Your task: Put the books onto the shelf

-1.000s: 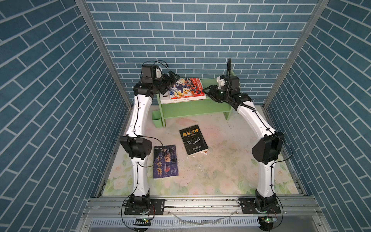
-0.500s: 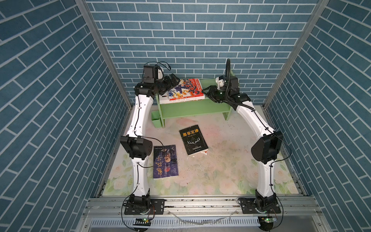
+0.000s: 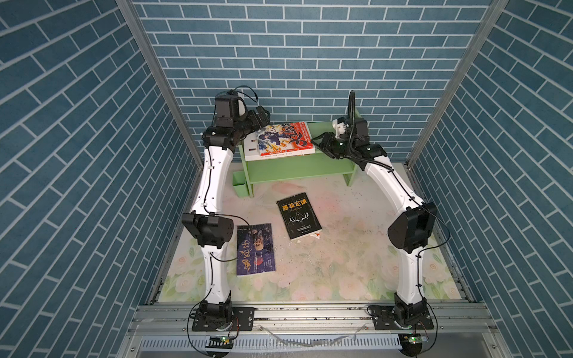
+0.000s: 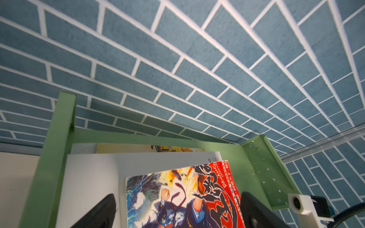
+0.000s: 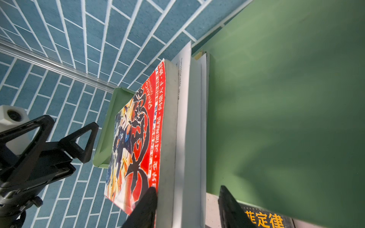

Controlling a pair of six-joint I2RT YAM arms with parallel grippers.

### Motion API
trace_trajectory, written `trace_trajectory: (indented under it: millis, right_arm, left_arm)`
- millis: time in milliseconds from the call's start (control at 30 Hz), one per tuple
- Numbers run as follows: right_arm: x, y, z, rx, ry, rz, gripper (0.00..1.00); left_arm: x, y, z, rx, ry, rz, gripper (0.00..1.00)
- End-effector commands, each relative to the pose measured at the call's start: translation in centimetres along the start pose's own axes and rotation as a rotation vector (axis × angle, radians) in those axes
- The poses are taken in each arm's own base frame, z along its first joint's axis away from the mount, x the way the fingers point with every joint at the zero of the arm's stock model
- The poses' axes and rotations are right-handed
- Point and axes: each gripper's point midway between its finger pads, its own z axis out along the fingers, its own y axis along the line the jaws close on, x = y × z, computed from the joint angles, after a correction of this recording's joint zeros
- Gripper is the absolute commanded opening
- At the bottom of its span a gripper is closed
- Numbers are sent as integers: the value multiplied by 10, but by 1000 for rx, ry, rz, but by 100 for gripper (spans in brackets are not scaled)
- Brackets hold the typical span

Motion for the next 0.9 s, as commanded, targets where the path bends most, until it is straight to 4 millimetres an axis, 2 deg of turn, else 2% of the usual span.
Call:
trace_trajectory:
  millis: [0, 100, 233, 333, 400, 567, 700, 733, 800, 867]
  right_arm:
    - [6, -6, 6, 13, 29, -18, 51]
    - [5, -4, 4, 11, 26, -22, 51]
    - [3, -2, 3, 8, 17, -29, 51]
    - [1, 1, 2, 2, 12, -34, 51]
    - [1, 2, 1, 2, 13, -38, 51]
    - [-3, 7, -5, -1, -2, -60, 51]
    - [-5, 10, -7, -6, -9, -62, 51]
    - [-6, 11, -8, -7, -11, -63, 51]
    - [-6, 11, -9, -4, -10, -64, 51]
    - [-6, 13, -11, -4, -11, -69, 51]
  left_arm:
    - [-21, -22, -18, 19, -91, 88, 100]
    - [-19, -29, -33, 27, -68, 73, 100]
    - [-4, -42, -70, 42, 2, 89, 100]
    - [32, -66, -92, 197, 140, 26, 100]
    - [57, -75, -106, 275, 233, -34, 100]
    - [121, -62, -140, 244, 449, -136, 100]
    - [173, -53, -147, 225, 550, -193, 100]
    - [179, -50, -147, 222, 553, -203, 100]
    - [181, -44, -142, 211, 524, -212, 100]
    - [174, -45, -132, 230, 478, -199, 100]
